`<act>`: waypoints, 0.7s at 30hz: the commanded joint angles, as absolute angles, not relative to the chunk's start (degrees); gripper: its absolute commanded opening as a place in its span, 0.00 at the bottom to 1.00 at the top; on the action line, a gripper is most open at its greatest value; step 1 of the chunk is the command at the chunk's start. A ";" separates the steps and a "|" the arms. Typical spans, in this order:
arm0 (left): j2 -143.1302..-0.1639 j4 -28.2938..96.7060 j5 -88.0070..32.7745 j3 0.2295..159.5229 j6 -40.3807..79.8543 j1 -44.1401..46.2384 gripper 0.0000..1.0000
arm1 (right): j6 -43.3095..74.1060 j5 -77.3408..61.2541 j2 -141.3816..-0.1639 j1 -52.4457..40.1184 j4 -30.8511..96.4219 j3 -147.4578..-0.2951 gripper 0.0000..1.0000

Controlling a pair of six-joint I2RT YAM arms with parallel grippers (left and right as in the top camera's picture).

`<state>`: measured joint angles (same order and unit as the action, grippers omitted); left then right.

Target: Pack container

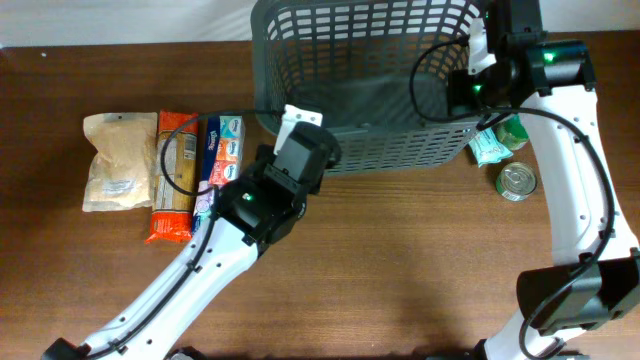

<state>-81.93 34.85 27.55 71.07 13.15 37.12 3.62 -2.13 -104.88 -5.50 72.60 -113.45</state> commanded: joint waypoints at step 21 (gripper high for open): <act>-73.65 22.94 18.94 79.70 1.63 32.01 0.02 | 6.44 -2.11 -105.38 -3.62 80.55 -135.31 0.04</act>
<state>-67.29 22.74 24.36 79.42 4.93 33.43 5.56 -2.17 -105.27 -3.95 80.16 -134.58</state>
